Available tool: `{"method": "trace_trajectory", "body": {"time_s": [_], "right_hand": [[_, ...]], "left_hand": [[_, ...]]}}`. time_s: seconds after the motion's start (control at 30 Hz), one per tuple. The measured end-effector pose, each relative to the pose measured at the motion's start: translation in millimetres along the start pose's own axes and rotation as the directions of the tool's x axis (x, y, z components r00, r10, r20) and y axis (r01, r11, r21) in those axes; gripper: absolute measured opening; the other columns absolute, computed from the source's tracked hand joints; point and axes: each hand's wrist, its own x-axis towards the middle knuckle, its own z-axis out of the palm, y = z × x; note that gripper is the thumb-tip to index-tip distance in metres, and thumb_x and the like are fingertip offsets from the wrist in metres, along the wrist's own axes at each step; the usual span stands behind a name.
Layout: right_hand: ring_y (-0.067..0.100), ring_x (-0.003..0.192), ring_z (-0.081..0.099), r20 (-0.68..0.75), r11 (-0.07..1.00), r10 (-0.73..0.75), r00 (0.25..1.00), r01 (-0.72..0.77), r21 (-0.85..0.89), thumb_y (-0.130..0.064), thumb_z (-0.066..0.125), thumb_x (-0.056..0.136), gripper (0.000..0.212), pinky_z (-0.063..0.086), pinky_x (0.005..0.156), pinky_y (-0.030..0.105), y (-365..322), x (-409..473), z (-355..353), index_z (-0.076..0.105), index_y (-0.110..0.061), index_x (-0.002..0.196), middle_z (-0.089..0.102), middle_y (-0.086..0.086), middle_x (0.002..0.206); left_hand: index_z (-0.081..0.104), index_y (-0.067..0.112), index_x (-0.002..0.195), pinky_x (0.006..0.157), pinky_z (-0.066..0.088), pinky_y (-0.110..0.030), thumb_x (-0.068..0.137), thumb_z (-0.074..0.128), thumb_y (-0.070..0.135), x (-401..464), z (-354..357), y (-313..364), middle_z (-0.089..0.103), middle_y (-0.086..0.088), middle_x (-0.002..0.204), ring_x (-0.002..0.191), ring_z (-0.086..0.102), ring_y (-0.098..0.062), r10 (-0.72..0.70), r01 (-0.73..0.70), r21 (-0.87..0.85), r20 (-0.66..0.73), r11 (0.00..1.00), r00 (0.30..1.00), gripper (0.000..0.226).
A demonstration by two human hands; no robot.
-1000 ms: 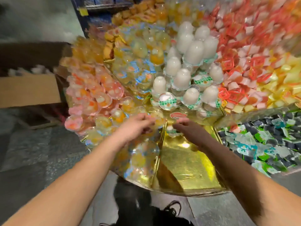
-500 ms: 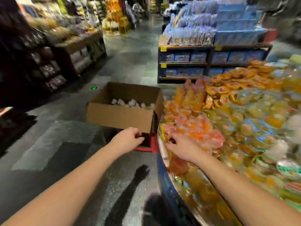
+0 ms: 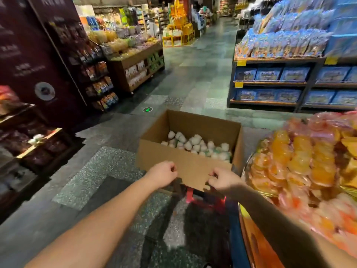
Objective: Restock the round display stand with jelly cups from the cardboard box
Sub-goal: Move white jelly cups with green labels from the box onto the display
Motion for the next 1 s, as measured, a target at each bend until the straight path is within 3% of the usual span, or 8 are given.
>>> {"method": "trace_trajectory", "body": {"time_s": [0.1,0.17,0.23,0.33,0.6,0.67,0.8,1.0], "right_hand": [[0.013,0.088,0.061,0.026,0.999,-0.001,1.000,0.000,0.034,-0.052,0.059,0.085,0.030,0.040,0.078,0.028,7,55,-12,0.066,-0.025,0.095,0.065,-0.005,0.090],[0.009,0.091,0.064,0.025,0.997,-0.004,1.000,0.002,0.082,-0.048,0.077,0.077,0.042,0.041,0.079,0.022,15,88,-17,0.073,-0.017,0.105,0.070,-0.006,0.098],[0.010,0.097,0.058,0.115,0.998,0.001,0.993,-0.008,0.056,-0.035,0.059,0.096,0.024,0.040,0.071,0.013,16,122,-23,0.061,-0.020,0.114,0.061,-0.006,0.109],[0.015,0.092,0.062,0.125,0.993,0.108,0.986,-0.113,0.032,-0.033,0.052,0.095,0.011,0.050,0.074,0.026,29,171,-19,0.057,-0.025,0.099,0.062,-0.006,0.101],[0.016,0.094,0.060,0.270,0.949,0.276,0.923,-0.306,0.076,-0.029,0.058,0.095,0.016,0.041,0.071,0.022,52,295,7,0.057,-0.023,0.110,0.063,0.003,0.108],[0.014,0.085,0.060,0.265,0.929,0.319,0.910,-0.355,0.101,-0.033,0.056,0.095,0.011,0.042,0.067,0.024,51,327,11,0.060,-0.023,0.099,0.064,0.001,0.096],[0.022,0.091,0.058,0.247,0.850,0.468,0.849,-0.508,0.137,-0.039,0.057,0.095,0.017,0.046,0.077,0.031,47,390,28,0.060,-0.022,0.099,0.062,0.007,0.105],[0.021,0.081,0.058,0.327,0.777,0.578,0.747,-0.626,0.057,-0.043,0.052,0.098,0.028,0.044,0.058,0.030,48,481,69,0.059,-0.017,0.102,0.060,0.004,0.092]], "left_hand": [[0.063,0.018,0.108,0.074,0.047,-0.029,0.097,0.053,0.038,60,-15,-14,0.065,0.000,0.104,0.090,0.058,-0.017,-0.045,0.046,-0.013,0.035,0.999,0.998,0.024],[0.060,0.017,0.102,0.062,0.039,-0.028,0.099,0.052,0.037,95,-23,-21,0.060,0.004,0.089,0.081,0.054,-0.014,-0.068,0.069,-0.029,0.053,0.997,0.996,0.021],[0.057,0.017,0.094,0.056,0.033,-0.028,0.100,0.051,0.034,129,-28,-30,0.054,0.005,0.080,0.080,0.050,-0.016,-0.085,0.089,-0.042,0.073,0.995,0.994,0.020],[0.048,0.021,0.074,0.053,0.031,-0.021,0.100,0.052,0.028,175,-26,-49,0.048,0.005,0.071,0.079,0.050,-0.017,-0.131,0.146,-0.155,0.100,0.977,0.986,0.027],[0.056,0.015,0.089,0.071,0.045,-0.034,0.099,0.052,0.031,327,-19,-112,0.058,-0.005,0.086,0.083,0.058,-0.022,-0.141,0.177,-0.159,0.212,0.971,0.967,0.020],[0.062,0.012,0.093,0.077,0.048,-0.036,0.098,0.050,0.032,374,-15,-134,0.063,-0.010,0.093,0.090,0.062,-0.027,-0.142,0.179,-0.149,0.229,0.972,0.963,0.023],[0.064,0.009,0.098,0.075,0.047,-0.035,0.096,0.051,0.027,461,-9,-172,0.065,-0.011,0.096,0.090,0.061,-0.027,-0.147,0.211,-0.199,0.295,0.957,0.944,0.023],[0.056,0.012,0.129,0.094,0.046,-0.036,0.095,0.055,0.025,555,24,-215,0.054,-0.013,0.130,0.113,0.055,-0.031,-0.217,0.293,-0.132,0.409,0.947,0.886,0.037]]}}
